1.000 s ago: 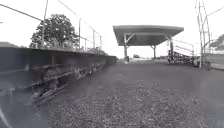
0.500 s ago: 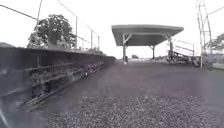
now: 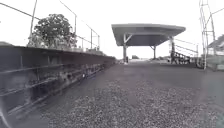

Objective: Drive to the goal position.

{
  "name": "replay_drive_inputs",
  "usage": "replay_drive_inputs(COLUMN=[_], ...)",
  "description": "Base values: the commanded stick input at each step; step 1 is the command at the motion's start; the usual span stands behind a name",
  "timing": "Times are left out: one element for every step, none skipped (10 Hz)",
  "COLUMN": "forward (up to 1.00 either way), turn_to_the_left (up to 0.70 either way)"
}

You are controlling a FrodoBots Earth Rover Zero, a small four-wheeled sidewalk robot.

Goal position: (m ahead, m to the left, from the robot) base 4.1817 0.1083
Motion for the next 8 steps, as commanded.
replay_drive_inputs(forward=[0.70, 0.70, 0.70, 0.70, 0.70, 0.70, 0.70, 0.70], turn_to_the_left=[0.00, 0.00, 0.00, 0.00, 0.00, 0.00, 0.00, 0.00])
